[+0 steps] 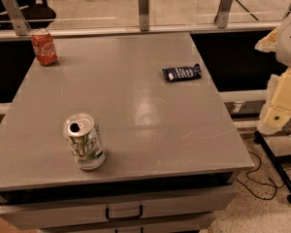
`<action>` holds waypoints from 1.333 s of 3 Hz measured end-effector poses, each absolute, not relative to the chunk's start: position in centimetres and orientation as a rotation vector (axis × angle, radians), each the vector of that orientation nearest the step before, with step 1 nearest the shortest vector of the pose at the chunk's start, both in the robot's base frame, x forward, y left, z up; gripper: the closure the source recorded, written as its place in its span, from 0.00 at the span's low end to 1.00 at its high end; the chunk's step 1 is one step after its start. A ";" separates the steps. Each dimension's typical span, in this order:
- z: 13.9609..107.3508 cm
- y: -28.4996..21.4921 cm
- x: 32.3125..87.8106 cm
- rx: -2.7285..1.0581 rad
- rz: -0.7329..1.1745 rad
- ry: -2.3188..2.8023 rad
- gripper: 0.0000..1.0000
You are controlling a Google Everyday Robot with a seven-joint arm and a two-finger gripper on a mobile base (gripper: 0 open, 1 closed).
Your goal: Move rxbar blueberry near 7up can
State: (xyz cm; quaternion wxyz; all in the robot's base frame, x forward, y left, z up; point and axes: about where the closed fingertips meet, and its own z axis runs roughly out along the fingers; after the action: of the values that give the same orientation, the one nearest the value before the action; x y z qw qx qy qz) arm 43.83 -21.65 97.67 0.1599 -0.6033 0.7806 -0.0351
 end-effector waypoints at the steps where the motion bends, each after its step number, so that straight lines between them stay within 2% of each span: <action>1: 97.7 -21.7 44.8 -1.724 -0.105 2.207 0.00; 2: 96.7 -21.5 48.7 -1.729 -0.065 2.125 0.00; 4: 91.9 -18.5 59.4 -1.641 0.148 1.992 0.00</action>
Offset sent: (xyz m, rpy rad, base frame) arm 0.1080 0.0016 -0.0258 0.1448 -0.1020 0.1238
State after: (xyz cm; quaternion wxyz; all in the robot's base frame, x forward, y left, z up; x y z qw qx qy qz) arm 59.41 -18.48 91.88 0.2745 -0.6104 0.7410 0.0552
